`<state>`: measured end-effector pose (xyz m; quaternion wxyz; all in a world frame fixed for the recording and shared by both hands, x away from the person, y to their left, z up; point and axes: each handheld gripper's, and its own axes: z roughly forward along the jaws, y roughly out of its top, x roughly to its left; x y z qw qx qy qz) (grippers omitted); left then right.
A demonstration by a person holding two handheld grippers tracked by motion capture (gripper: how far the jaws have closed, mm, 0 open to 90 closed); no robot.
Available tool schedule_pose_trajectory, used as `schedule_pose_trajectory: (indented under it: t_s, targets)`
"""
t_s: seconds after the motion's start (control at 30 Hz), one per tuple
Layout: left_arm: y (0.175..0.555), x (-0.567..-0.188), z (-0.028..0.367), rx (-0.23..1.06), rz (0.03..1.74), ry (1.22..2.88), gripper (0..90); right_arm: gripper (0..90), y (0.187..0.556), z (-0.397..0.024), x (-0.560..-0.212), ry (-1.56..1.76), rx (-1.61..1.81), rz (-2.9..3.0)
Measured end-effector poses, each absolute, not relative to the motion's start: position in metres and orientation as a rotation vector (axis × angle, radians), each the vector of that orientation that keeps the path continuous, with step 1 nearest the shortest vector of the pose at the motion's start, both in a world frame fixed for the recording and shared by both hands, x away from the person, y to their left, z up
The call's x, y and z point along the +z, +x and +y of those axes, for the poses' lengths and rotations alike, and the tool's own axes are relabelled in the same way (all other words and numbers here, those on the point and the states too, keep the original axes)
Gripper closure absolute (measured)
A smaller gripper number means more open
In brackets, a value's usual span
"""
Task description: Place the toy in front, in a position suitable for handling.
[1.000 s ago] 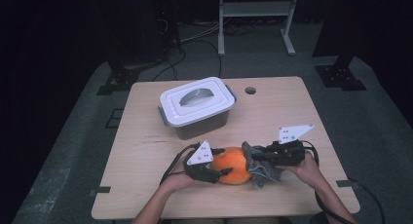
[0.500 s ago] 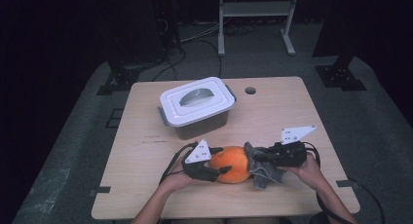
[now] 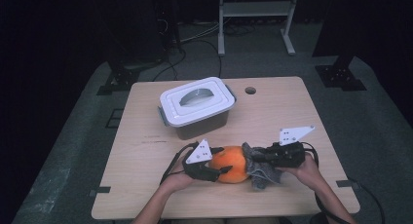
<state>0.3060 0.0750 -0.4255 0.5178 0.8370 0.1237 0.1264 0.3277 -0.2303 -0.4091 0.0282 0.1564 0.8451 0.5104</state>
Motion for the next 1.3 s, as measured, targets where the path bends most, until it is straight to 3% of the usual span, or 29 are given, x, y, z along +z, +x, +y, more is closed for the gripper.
schedule_pose_trajectory:
  t_s: [0.2, 0.43, 0.57, 0.63, 0.73, 0.8, 1.03, 1.3]
  targets:
    - [0.307, -0.428, 0.075, 0.297, 0.286, 1.999, 31.9, 76.7, 0.329, -0.211, -0.397, 0.383, 1.573, 2.604]
    - [0.312, -0.433, 0.083, 0.291, 0.283, 1.962, 10.2, 76.9, 0.330, -0.226, -0.411, 0.443, 1.551, 2.626]
    - [0.320, -0.444, 0.084, 0.211, 0.329, 1.963, 8.1, 76.8, 0.331, -0.238, -0.417, 0.485, 1.565, 2.628]
    - [0.321, -0.447, 0.083, 0.173, 0.321, 1.956, 11.6, 76.8, 0.331, -0.240, -0.419, 0.494, 1.575, 2.629]
    - [0.318, -0.442, 0.084, 0.219, 0.312, 1.983, 28.1, 76.8, 0.331, -0.239, -0.415, 0.496, 1.581, 2.625]
    - [0.316, -0.438, 0.082, 0.239, 0.309, 2.006, 31.9, 76.9, 0.330, -0.234, -0.407, 0.464, 1.579, 2.610]
    - [0.311, -0.434, 0.085, 0.291, 0.311, 2.005, 35.8, 76.8, 0.329, -0.205, -0.386, 0.343, 1.535, 2.616]
    - [0.316, -0.430, 0.097, 0.273, 0.352, 1.976, 36.5, 76.8, 0.338, -0.219, -0.405, 0.461, 1.533, 2.619]
